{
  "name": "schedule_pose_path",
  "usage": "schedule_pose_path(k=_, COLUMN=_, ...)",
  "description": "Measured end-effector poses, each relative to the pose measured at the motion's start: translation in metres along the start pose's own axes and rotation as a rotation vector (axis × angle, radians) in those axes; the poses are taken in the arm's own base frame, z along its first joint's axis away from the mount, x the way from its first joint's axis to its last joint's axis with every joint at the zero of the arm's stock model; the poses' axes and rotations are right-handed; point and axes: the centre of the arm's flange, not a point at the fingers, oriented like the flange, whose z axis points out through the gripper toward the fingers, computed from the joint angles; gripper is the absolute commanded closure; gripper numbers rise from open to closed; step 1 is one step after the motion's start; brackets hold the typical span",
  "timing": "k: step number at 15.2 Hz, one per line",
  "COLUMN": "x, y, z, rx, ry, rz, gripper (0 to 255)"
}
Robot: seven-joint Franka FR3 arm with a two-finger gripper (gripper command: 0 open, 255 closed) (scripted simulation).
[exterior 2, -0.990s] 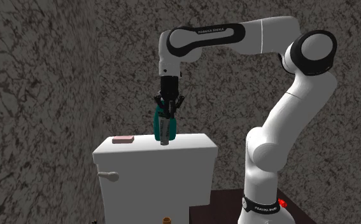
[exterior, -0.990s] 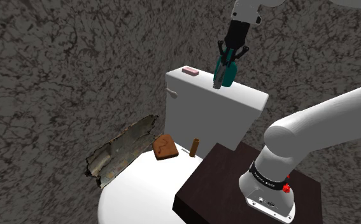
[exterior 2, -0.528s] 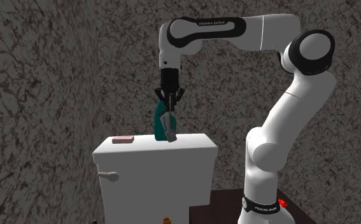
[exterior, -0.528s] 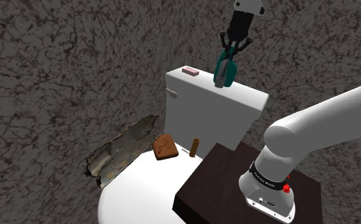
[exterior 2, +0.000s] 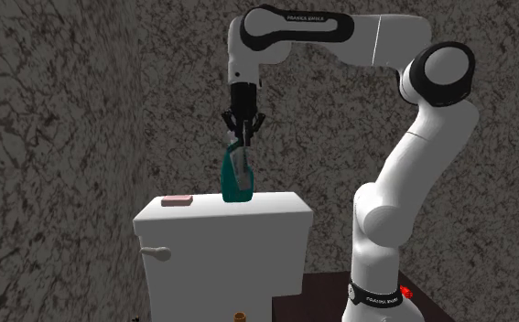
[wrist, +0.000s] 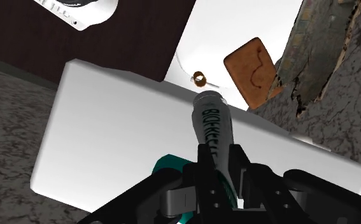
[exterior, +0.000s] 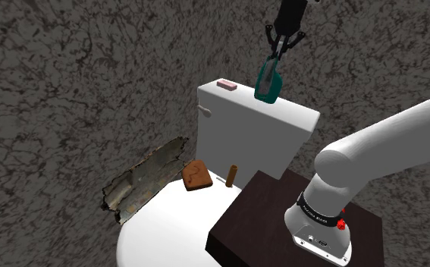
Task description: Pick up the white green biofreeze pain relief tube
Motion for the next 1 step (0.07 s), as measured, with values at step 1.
schedule_pose_path(k=1, x=0.0004, y=-0.0004, z=-0.0032, rx=0.000, ry=0.000, rz=0.000, gripper=255)
